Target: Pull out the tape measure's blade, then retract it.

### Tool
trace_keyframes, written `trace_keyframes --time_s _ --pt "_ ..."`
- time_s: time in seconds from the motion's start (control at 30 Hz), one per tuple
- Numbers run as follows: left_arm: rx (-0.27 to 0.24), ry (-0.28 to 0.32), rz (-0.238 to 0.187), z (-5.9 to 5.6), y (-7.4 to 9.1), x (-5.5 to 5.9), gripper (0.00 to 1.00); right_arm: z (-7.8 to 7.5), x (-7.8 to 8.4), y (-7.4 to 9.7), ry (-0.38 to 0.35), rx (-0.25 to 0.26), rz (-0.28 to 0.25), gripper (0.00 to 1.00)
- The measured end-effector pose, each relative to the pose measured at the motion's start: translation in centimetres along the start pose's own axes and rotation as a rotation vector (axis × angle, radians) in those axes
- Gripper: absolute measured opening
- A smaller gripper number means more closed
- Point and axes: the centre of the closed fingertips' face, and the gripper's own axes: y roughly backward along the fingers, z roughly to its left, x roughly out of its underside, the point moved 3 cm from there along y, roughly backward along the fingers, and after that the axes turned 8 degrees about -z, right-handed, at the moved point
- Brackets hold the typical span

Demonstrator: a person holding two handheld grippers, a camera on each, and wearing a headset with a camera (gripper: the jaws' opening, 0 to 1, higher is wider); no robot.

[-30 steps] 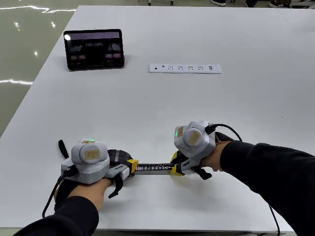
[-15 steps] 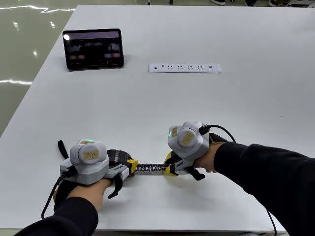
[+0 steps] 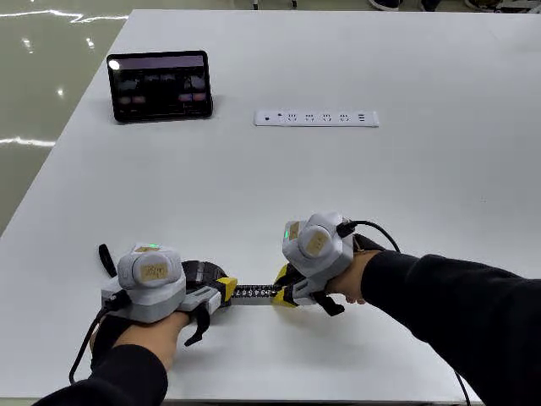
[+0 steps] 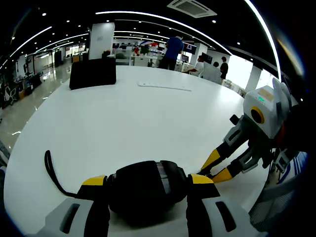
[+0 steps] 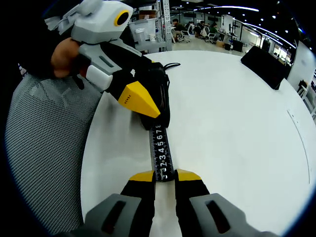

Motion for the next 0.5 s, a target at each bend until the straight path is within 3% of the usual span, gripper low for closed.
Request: trace_keyframes --time_s 0.5 --pt "0.003 0.012 -0.003 0.02 0.03 -0.03 0.59 0.19 -0.85 -0.71 -0.011 0.003 -0.035 0.10"
